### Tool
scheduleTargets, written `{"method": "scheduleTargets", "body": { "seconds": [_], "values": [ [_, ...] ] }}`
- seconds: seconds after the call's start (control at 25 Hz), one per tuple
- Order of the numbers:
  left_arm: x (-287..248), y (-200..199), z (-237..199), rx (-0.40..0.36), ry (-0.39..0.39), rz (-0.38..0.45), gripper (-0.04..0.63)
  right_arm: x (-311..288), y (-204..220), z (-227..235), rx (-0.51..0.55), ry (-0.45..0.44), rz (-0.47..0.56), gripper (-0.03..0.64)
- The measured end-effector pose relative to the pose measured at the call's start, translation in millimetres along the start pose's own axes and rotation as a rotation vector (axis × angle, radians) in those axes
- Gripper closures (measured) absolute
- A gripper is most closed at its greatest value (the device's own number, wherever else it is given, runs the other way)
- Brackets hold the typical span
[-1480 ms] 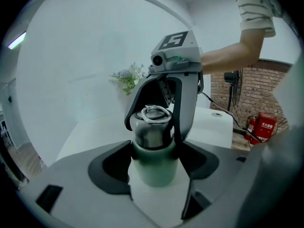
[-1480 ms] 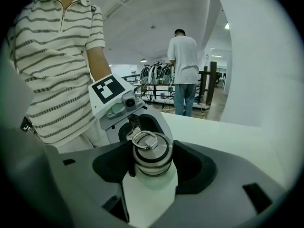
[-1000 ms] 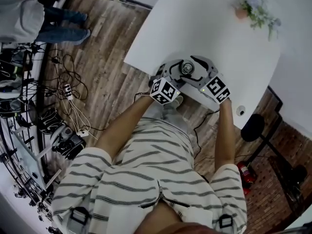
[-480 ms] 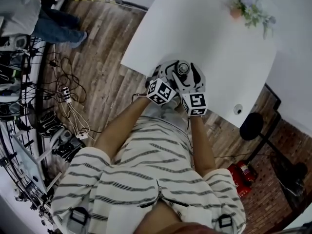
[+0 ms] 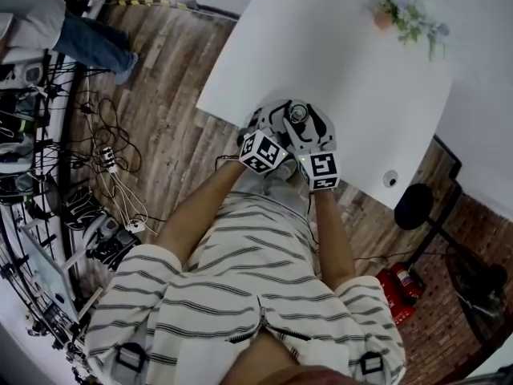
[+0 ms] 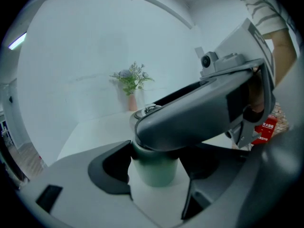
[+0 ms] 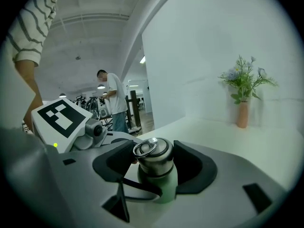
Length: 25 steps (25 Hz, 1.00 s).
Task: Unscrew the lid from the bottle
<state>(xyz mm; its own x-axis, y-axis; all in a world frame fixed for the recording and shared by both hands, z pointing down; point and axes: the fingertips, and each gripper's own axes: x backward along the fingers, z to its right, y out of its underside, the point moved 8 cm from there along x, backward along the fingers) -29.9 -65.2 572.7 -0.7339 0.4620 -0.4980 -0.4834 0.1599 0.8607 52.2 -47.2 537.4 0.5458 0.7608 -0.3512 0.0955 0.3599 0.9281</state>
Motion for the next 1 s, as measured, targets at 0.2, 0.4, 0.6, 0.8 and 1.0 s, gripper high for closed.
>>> {"method": "scheduleTargets", "body": {
  "seconds": [0.2,0.4,0.6,0.8,1.0],
  "values": [
    [1,-1,0,-0.001,0.005,0.001,0.284,1,-2,6,0.050,-0.112,-0.026,0.345],
    [3,-2,2,-0.001,0.005,0.003,0.284,2,-6,13,0.119,-0.279,-0.050,0.345],
    [-2,1,-1,0.002,0.007,-0.001,0.284,-7,-7,29,0.213,-0.508,-0.088,0.344],
    [0,-1,-2,0.001,0.011,0.001,0.284,-17,-19,39,0.337,-0.743,-0.200,0.344],
    [-1,0,-1,-0.003,0.011,-0.002,0.284,-24,-26,41,0.418,-0.862,-0.287,0.344]
  ]
}}
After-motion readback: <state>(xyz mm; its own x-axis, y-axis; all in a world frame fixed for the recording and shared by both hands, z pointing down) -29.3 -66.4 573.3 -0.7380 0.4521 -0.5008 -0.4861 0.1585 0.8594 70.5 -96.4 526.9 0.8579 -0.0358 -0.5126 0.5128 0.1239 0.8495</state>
